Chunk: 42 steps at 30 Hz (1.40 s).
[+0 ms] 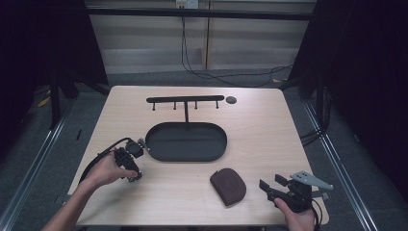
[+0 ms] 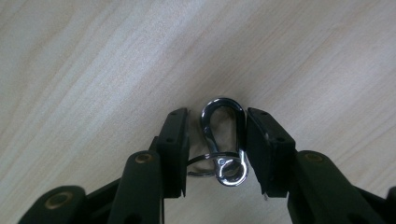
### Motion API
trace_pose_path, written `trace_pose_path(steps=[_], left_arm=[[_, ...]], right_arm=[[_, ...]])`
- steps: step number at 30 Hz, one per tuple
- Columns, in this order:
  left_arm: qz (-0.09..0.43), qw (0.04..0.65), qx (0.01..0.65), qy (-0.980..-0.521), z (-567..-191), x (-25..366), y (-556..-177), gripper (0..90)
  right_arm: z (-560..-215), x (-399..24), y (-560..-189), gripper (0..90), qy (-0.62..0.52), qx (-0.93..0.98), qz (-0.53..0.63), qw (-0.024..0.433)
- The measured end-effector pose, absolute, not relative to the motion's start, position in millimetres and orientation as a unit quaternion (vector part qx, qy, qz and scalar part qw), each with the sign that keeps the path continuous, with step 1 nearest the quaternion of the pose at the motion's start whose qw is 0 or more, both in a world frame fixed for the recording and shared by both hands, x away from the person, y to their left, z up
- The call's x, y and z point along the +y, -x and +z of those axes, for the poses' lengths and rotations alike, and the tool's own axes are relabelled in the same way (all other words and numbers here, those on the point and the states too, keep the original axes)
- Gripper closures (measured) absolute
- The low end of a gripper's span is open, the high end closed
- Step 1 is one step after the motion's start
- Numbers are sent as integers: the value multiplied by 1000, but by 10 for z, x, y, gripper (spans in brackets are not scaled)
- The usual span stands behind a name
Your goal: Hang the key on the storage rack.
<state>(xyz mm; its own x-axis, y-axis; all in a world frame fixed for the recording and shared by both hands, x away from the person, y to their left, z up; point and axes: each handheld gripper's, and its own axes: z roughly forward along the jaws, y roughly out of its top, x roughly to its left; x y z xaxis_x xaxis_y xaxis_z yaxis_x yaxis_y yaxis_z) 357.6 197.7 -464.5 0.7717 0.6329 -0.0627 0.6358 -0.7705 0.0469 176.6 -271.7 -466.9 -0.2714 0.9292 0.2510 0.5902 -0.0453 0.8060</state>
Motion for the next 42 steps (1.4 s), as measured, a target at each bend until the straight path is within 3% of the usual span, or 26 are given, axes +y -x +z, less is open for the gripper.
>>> trace_pose_path(steps=[13,17,42], left_arm=[[-22,10,357,-934,-4651,1917,-3589,677],[-50,20,361,-931,-4644,1990,-3624,680],[-45,58,371,-926,-4261,2105,-3649,682]], right_arm=[[-4666,-2707,-1762,302,-569,668,438,195],[-4673,-2703,-1772,301,-570,669,437,191],[-4678,-2690,-1779,300,-570,671,434,192]])
